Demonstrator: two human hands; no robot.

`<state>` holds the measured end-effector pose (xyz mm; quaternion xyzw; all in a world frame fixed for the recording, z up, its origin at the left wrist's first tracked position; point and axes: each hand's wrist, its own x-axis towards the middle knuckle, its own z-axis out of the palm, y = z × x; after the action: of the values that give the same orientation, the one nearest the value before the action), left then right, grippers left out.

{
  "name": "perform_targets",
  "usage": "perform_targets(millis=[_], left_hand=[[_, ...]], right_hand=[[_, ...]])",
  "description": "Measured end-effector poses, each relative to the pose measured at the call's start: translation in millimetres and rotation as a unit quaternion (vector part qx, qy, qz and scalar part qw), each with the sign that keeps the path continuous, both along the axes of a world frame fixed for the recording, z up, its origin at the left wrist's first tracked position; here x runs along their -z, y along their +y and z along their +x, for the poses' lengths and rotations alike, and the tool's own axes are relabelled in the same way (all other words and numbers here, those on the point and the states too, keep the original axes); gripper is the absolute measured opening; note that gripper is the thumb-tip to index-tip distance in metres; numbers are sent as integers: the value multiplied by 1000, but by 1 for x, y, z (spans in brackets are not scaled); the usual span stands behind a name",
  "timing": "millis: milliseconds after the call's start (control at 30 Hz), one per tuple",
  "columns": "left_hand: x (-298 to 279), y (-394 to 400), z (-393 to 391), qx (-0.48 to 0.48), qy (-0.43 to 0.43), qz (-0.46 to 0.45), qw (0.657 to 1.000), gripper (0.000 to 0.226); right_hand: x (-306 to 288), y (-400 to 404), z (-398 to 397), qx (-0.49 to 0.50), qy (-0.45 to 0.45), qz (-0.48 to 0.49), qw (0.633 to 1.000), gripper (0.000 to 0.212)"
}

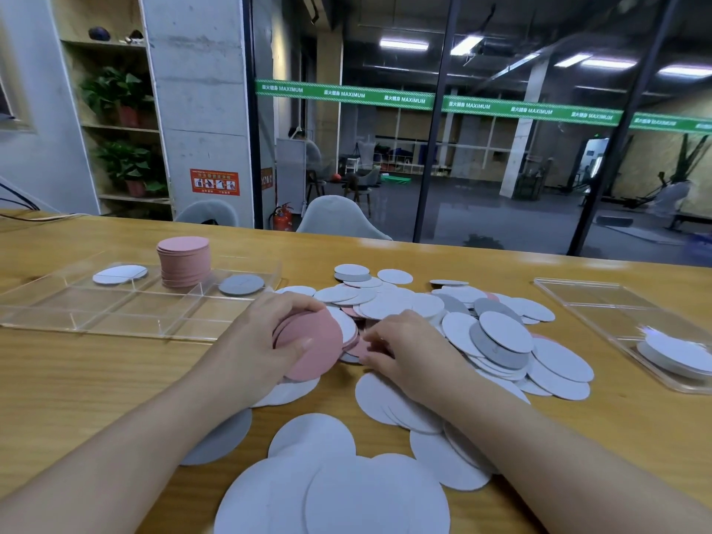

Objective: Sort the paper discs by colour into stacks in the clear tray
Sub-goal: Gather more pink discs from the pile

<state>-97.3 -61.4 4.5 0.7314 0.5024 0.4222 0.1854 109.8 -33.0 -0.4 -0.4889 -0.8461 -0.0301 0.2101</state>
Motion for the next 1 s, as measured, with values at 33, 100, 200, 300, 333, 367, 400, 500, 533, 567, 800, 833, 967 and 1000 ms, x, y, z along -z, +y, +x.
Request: perform_targets(millis=[33, 100, 200, 300, 333, 367, 400, 500, 533, 567, 800, 833, 967, 1000], left_hand=[[0, 0, -1, -3, 2, 2, 1000, 47], [1, 1, -2, -3, 14, 2, 1000, 48], [3, 3, -3, 2, 14, -3, 1000, 48], [2, 2, -3, 6, 13, -7, 1000, 46], [3, 2, -3, 6, 14, -5, 1000, 46], [3, 2, -3, 6, 14, -3, 1000, 45], [2, 2, -3, 6, 14, -3, 1000, 44], [2, 2, -3, 3, 17, -3, 1000, 43], [2, 2, -3, 2, 19, -2, 1000, 44], [2, 2, -3, 2, 17, -1, 1000, 44], [1, 1, 0, 0, -79, -35, 996, 48], [1, 1, 0, -3, -84, -38, 996, 49], [0, 2, 0, -1, -96, -55, 994, 52], [1, 3, 0, -1, -98, -61, 993, 52]], right_hand=[[1, 0, 0, 8, -10, 3, 1000, 26], [2, 1, -3, 24, -18, 5, 1000, 30], [0, 2, -7, 37, -34, 2, 999, 32], [-6, 3, -11, 44, -39, -30, 998, 30], [-8, 4, -11, 49, -23, -52, 997, 28], [-11, 5, -11, 53, 2, -80, 995, 26], [-13, 6, -10, 56, 29, -108, 992, 24], [-16, 12, -12, 55, 22, -124, 990, 21], [-14, 13, -14, 58, -35, -99, 993, 22], [-11, 14, -16, 64, -98, -62, 991, 22], [1, 7, 1, 49, -45, 45, 997, 15], [-4, 5, 4, 49, -3, 48, 998, 16], [-15, -5, 7, 3, 193, 37, 980, 13], [-15, -6, 7, -4, 223, 22, 975, 15]])
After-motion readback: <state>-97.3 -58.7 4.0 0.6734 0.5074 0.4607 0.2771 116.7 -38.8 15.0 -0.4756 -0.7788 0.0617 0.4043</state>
